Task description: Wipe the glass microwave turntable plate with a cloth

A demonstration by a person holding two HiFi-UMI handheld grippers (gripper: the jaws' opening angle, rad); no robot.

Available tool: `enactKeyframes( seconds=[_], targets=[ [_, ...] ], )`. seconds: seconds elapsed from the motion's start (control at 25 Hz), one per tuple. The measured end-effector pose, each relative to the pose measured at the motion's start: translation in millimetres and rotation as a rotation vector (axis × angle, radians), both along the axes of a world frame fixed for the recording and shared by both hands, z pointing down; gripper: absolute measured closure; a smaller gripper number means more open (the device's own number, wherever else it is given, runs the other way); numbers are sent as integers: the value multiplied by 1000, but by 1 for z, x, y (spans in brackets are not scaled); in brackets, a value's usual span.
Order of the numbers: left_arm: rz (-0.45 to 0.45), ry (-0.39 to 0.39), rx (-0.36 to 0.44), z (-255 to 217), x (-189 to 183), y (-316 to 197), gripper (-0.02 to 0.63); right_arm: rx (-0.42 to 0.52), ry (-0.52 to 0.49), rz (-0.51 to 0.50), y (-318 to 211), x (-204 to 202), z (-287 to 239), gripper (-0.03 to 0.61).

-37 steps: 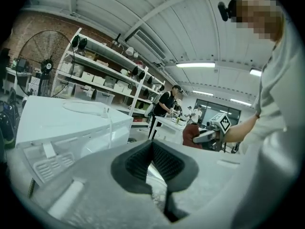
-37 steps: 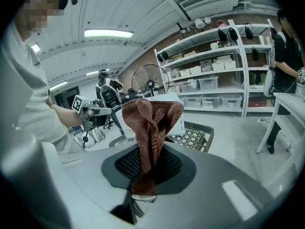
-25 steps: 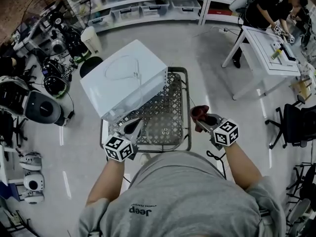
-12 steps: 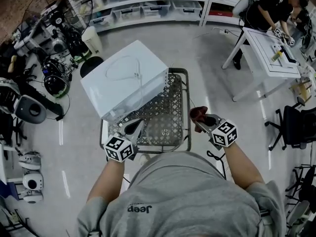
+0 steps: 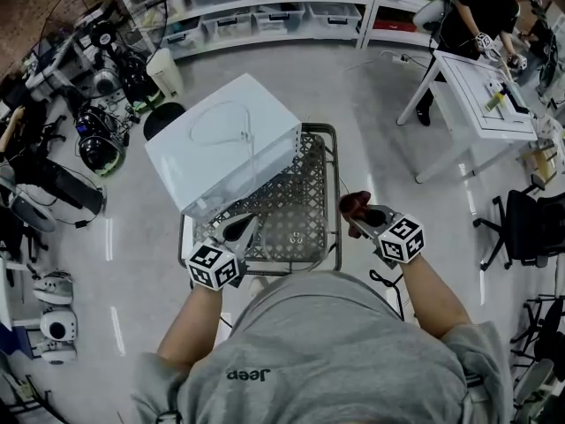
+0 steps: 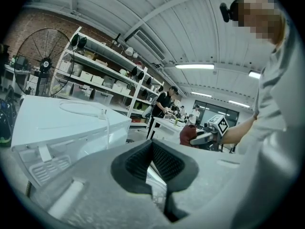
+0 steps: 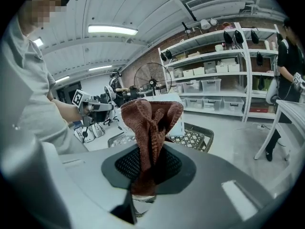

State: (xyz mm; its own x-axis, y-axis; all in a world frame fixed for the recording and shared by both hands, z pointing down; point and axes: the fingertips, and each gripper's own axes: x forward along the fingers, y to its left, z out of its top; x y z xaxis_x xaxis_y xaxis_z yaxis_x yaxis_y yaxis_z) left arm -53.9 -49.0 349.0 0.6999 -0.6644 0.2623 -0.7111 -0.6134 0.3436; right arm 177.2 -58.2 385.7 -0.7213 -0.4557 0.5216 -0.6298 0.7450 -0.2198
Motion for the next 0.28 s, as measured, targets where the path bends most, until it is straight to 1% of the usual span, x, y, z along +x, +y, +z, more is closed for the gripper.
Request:
enactKeyframes(
  seconds=[0.28],
  targets=[
    [9,1,-6,1,-1,3,614,1,5,-9,4,-3,0,511]
  ],
)
